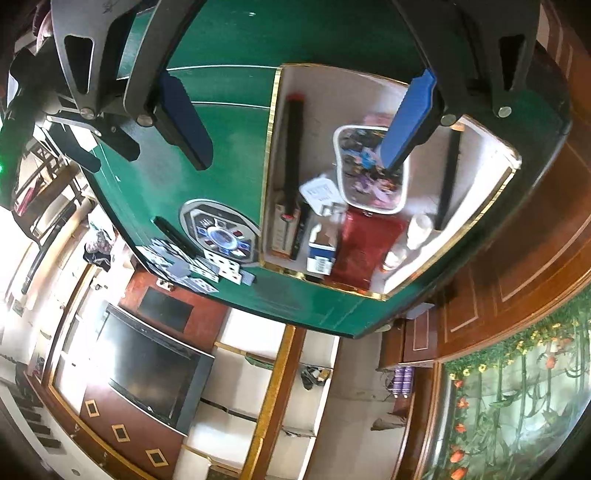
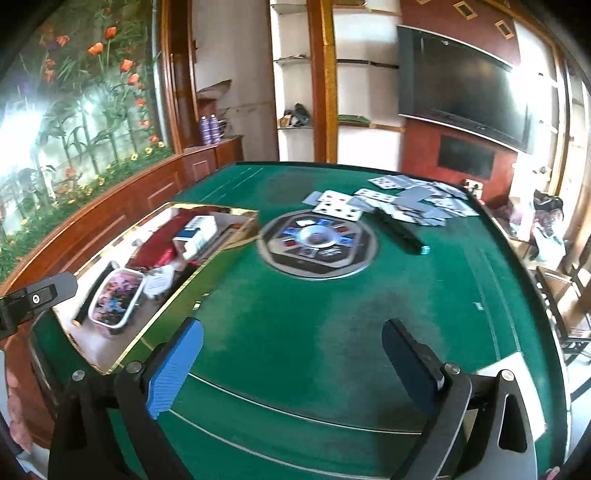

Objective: Organize objects
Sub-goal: 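Withdraw both open grippers from the tray back over the table, then grasp the teal-capped black marker beside the cards with the right gripper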

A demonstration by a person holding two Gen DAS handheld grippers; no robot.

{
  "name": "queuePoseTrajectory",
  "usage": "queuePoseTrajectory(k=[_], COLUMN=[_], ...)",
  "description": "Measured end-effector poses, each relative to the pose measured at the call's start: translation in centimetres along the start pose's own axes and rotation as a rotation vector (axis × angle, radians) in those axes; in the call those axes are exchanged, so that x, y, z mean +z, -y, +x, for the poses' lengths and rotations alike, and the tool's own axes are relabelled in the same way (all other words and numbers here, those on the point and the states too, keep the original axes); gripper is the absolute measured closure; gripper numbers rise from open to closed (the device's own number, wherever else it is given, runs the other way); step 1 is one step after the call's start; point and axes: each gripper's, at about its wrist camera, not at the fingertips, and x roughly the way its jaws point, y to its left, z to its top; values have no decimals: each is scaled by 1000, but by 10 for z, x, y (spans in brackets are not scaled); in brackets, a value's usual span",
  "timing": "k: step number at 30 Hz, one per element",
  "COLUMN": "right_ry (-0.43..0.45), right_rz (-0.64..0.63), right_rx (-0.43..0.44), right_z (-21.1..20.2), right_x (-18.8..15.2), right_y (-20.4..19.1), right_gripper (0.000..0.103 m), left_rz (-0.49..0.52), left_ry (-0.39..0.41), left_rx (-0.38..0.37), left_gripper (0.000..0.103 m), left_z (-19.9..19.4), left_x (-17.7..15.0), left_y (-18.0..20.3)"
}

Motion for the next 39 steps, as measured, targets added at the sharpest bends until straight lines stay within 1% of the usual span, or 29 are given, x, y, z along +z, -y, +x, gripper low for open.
queuePoseTrajectory(k=[7,12,22,39], right_ry=[-5,-17,-36,-96], right_rz=[38,40,33,35], right_rx=[-47,-61,-82,-98], right_z=[-2,1,10,28], right_x=[-5,-6,-6,-10], right_y=[22,25,28,31], right_gripper=[2,2,2,2], left_rz=[68,111,109,150], left_ry=[-18,-18,-40,-88], left_rx=[-26,-23,-51,-96], left_gripper=[11,11,11,11], left_z=[6,10,21,43], left_x=[-6,-10,-10,-15], left_y=[27,36,41,62])
